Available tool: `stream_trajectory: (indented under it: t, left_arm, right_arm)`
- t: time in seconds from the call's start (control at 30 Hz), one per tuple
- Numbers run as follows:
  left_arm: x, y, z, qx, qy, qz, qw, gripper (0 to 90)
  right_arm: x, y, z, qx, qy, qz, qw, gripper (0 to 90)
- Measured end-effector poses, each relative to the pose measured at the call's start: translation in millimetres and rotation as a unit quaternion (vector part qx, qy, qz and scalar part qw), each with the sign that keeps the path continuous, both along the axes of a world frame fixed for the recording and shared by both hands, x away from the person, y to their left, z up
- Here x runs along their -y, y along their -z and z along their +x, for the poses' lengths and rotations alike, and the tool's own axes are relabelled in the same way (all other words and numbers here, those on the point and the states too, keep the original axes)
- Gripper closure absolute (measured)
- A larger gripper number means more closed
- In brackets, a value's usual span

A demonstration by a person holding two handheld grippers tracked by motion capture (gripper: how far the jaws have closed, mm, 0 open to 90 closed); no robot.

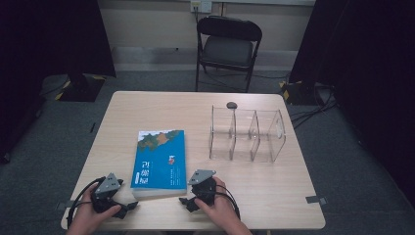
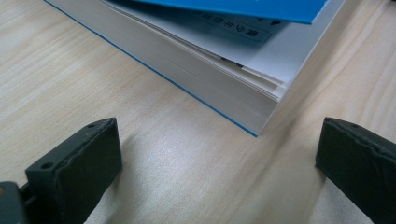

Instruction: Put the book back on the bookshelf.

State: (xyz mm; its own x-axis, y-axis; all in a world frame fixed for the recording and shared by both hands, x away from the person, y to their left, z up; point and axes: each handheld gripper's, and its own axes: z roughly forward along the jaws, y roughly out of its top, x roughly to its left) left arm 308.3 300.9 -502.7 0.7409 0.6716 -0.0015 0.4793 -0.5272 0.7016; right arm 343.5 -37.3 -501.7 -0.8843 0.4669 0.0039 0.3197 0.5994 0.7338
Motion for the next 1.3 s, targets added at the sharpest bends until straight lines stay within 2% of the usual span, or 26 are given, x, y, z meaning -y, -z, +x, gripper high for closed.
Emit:
stream_trajectory:
  t: [0.23, 0.27, 0.67, 0.77, 0.8, 0.9, 1.03, 1.1, 1.3]
  left_arm:
    - [0.5, 0.4, 0.2, 0.000, 0.001, -0.004, 1.0000, 0.0]
    - [1.4, 0.8, -0.1, 0.000, -0.003, -0.009, 1.0000, 0.0]
    - [4.7, 0.8, 0.7, 0.000, -0.012, -0.010, 0.9999, 0.0]
    - [4.9, 0.7, 1.2, 0.001, -0.011, -0.008, 0.9999, 0.0]
    - [4.9, 0.7, 1.1, 0.001, -0.011, -0.008, 0.9999, 0.0]
    - [4.9, 0.7, 1.1, 0.000, -0.011, -0.008, 0.9999, 0.0]
    - [4.9, 0.7, 1.1, 0.000, -0.011, -0.008, 0.9999, 0.0]
    - [4.8, 0.5, 1.3, 0.000, -0.010, -0.007, 0.9999, 0.0]
    - [5.2, 0.7, 1.0, 0.000, -0.011, -0.009, 0.9999, 0.0]
  right_arm:
    - [0.7, -0.2, 0.0, -0.001, -0.004, 0.000, 1.0000, 13.5]
    - [0.7, -0.1, 0.2, 0.000, -0.005, 0.000, 1.0000, 13.5]
    - [3.3, -0.7, 0.6, 0.000, -0.015, -0.003, 0.9999, 15.5]
    - [6.1, -5.1, 1.8, -0.008, -0.013, -0.011, 0.9998, 16.0]
    - [8.6, -8.5, 5.0, -0.017, -0.013, 0.003, 0.9998, 16.1]
    - [9.0, -12.2, 6.9, -0.023, -0.012, 0.004, 0.9996, 16.1]
    - [2.7, -21.9, 8.5, -0.018, -0.025, 0.001, 0.9995, 16.1]
    - [-2.4, -27.6, 8.8, -0.014, -0.029, -0.008, 0.9995, 16.1]
    - [-11.4, -39.2, 13.0, -0.003, -0.043, -0.005, 0.9990, 16.1]
